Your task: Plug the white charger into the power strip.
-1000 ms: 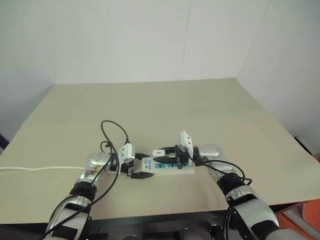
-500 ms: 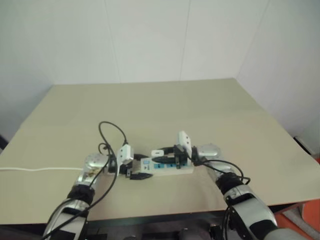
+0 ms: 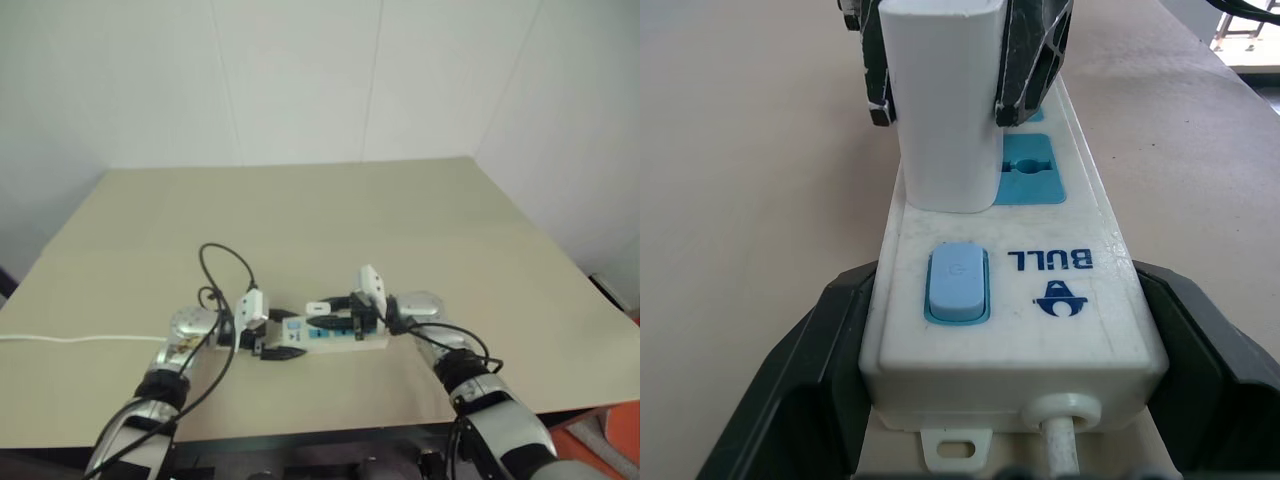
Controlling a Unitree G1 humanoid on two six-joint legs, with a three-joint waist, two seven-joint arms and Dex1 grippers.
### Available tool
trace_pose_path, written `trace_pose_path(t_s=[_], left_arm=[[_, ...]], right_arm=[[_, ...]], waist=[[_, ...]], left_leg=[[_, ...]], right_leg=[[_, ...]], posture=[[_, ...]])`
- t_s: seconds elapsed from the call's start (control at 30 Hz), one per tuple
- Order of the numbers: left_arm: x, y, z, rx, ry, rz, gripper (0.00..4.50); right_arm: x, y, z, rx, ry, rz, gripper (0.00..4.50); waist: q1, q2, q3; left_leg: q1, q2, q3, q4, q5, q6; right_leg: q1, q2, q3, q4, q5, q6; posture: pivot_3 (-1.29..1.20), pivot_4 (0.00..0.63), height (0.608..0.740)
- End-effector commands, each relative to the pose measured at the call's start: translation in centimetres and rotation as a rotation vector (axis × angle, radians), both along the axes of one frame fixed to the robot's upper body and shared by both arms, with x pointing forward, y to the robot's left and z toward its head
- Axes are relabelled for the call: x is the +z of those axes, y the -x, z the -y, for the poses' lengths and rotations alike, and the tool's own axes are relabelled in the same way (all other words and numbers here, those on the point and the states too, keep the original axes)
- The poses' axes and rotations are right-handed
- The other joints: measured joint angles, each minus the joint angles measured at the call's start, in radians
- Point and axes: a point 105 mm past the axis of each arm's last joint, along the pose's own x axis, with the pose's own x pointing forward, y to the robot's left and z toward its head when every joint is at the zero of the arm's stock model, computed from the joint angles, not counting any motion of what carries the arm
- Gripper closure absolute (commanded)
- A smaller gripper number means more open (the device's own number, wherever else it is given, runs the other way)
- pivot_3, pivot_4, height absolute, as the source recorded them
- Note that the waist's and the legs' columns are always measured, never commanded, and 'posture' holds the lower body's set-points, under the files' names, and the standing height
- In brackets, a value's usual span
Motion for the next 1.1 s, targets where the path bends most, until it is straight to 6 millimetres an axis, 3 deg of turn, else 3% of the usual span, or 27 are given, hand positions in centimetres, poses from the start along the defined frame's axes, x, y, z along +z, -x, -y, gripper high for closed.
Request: trace_pose_path(t_s=[0.03,0.2,0.63,0.67,0.7,0.93,1.1], left_arm=[[2.0,-0.1,-0.6,-0.029,-0.001,0.093,1.22],[1.9,0.0,-0.6,-0.029,0.001,0.090,1.22],[1.9,-0.2,-0.3,-0.019,0.012,0.094,1.22],[2.0,-0.2,-0.3,-0.019,0.013,0.094,1.22],[2.0,-0.2,-0.2,-0.020,0.014,0.094,1.22],[1.9,-0.3,0.0,-0.022,0.018,0.091,1.22],[1.9,-0.3,0.2,-0.023,0.023,0.087,1.22]], right_arm=[[-7.7,2.5,1.9,0.030,0.278,-0.217,3.35],[-6.9,2.1,1.1,0.041,0.260,-0.202,3.35],[-6.9,1.7,1.6,-0.002,0.247,-0.187,3.35],[-6.9,1.7,1.5,-0.005,0.244,-0.188,2.63],[-6.9,1.7,1.6,-0.007,0.242,-0.190,2.50],[-6.7,1.6,1.7,-0.010,0.235,-0.201,0.10],[-6.2,1.3,1.7,-0.020,0.219,-0.183,0.04]], waist=[[0.000,0.000,0.000],[-0.002,0.000,0.000],[-0.001,0.001,0.000],[0.000,0.001,0.000],[0.000,0.000,0.000],[0.001,-0.001,-0.001],[0.002,-0.001,-0.001]], left_leg=[[0.000,0.000,0.000,0.000,0.000,0.000],[0.000,0.003,0.000,-0.001,0.000,0.000],[0.000,0.007,0.000,-0.001,-0.001,0.000],[0.000,0.007,0.000,-0.001,-0.001,0.000],[0.000,0.007,0.000,-0.001,-0.001,0.000],[0.000,0.008,-0.001,-0.001,-0.001,0.000],[0.000,0.008,-0.001,-0.001,-0.001,0.000]], right_leg=[[0.000,0.000,0.000,0.000,0.000,0.000],[-0.001,0.002,0.000,0.000,-0.001,-0.001],[-0.001,0.007,0.000,0.001,-0.001,-0.002],[-0.001,0.007,0.000,0.001,-0.001,-0.002],[-0.001,0.007,0.000,0.001,-0.001,-0.003],[-0.001,0.008,0.000,0.000,-0.001,-0.003],[-0.001,0.008,0.000,0.000,-0.001,-0.003]], posture=[[0.00,0.150,0.740],[0.00,0.150,0.740],[0.00,0.150,0.740],[0.00,0.150,0.740],[0.00,0.150,0.740],[0.00,0.150,0.740],[0.00,0.150,0.740]])
